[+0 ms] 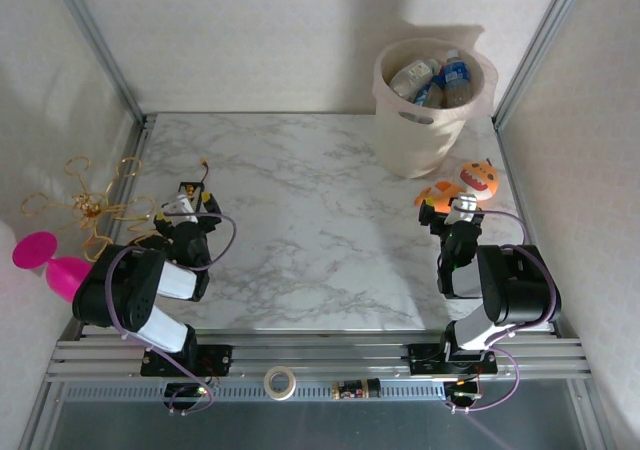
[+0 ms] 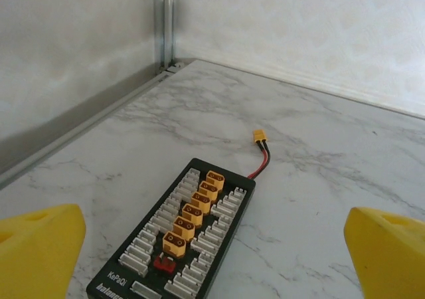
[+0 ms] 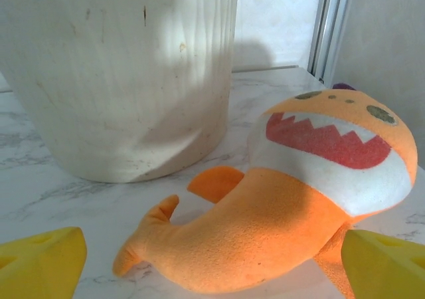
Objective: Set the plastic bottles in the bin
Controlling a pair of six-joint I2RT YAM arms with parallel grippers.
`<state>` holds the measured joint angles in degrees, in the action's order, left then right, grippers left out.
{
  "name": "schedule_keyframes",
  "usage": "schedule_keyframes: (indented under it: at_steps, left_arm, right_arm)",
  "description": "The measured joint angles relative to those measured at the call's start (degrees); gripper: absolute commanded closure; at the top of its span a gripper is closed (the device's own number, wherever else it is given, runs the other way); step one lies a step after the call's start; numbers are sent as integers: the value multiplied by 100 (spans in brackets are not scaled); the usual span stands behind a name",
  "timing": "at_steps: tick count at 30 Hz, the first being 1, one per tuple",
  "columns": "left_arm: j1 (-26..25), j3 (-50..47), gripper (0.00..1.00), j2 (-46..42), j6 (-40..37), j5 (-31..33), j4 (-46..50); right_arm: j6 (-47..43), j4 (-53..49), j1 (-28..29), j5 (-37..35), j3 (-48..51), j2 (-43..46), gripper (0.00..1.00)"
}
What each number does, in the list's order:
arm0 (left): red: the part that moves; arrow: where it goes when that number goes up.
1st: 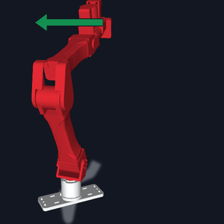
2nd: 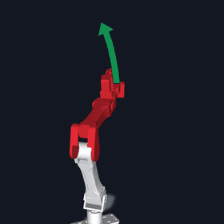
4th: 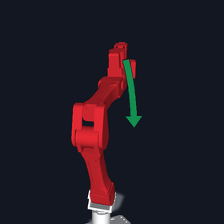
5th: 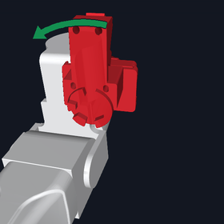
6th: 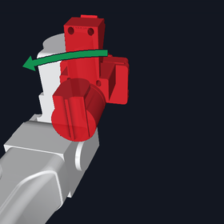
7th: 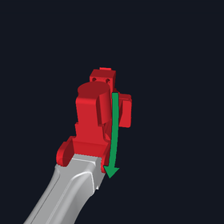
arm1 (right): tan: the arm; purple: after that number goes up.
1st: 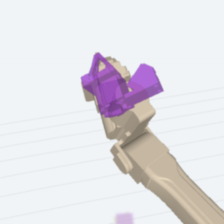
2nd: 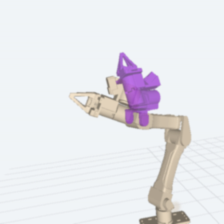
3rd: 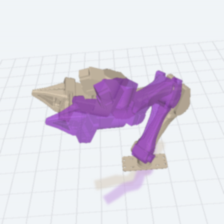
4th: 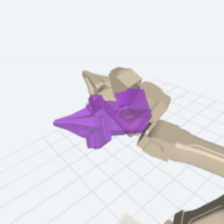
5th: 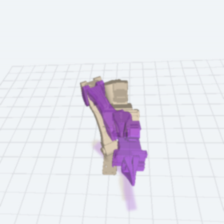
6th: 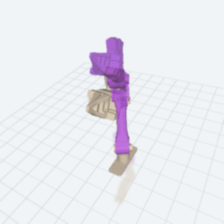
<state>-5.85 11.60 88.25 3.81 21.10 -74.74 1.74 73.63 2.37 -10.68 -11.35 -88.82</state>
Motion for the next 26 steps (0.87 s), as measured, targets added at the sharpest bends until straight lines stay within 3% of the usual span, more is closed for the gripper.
schedule_keyframes:
  at_steps: [26]
  left_arm:
    - [0,0,0,0,52,-101,-50]
  right_arm:
    - [39,35,0,22,0,0,1]
